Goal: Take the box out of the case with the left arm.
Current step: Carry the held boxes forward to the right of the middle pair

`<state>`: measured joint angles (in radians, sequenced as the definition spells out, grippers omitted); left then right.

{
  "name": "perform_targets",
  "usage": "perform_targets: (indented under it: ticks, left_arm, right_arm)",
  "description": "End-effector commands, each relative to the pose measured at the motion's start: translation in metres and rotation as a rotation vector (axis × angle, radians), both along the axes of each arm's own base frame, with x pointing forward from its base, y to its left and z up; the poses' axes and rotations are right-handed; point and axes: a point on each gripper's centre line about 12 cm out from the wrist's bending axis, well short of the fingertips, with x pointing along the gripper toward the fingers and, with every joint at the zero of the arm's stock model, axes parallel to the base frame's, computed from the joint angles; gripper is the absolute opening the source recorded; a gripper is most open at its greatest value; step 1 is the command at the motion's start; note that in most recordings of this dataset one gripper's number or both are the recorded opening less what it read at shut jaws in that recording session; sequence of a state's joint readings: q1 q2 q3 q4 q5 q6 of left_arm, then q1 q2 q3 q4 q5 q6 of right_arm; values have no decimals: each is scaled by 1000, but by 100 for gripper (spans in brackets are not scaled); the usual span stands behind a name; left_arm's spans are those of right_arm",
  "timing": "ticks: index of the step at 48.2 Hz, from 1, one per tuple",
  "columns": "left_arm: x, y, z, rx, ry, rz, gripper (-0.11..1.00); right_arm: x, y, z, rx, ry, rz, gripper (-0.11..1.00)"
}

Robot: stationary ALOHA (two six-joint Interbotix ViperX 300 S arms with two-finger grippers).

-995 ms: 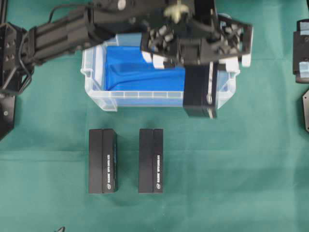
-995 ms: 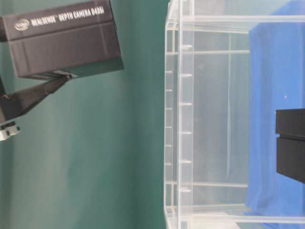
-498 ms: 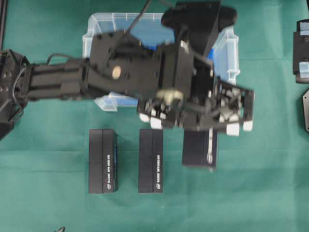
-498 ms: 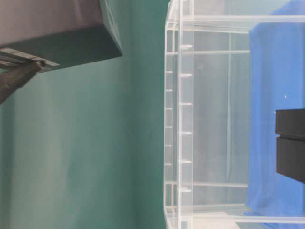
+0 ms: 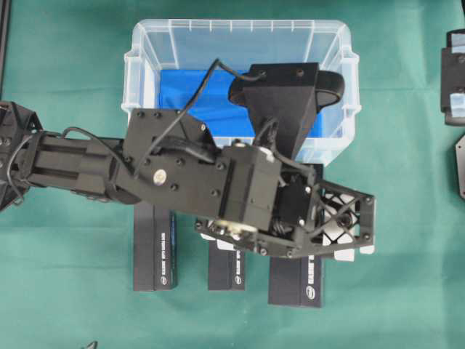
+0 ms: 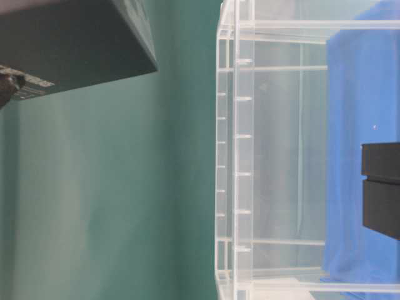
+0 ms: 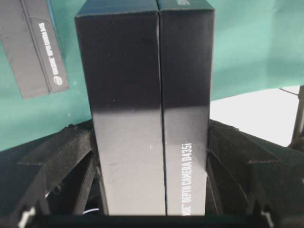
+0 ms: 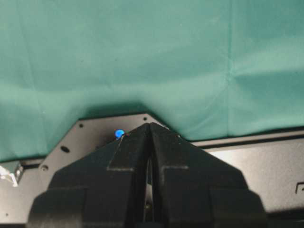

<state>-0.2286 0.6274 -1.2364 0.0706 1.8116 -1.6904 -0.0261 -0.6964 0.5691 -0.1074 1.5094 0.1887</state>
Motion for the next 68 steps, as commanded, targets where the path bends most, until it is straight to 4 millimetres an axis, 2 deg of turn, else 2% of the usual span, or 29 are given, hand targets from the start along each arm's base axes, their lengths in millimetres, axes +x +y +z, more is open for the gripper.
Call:
perform_targets:
  ticks: [1,7,12,29,55,68]
  left_arm:
    - [-7,4,19,-5,-53,8,63]
    - [-7,4,17,1,-46,9,63]
    - [-4,5,8,18,-21,15,63]
    - [22,-4,-45,21,-49,-7,63]
    - [25,-4,-122,13,-23,11,63]
    - [23,3,-145,23,7,17,63]
  right_arm:
    - [0,0,3,1,-8,-1,2]
    - [0,0,2,0,-6,0,2]
    - [0,0,2,0,-6,-2,2]
    - [0,0,2,1,-6,-1,2]
    - [0,-1,2,-4,-6,1,2]
    - [0,-1,1,-3,-4,0,2]
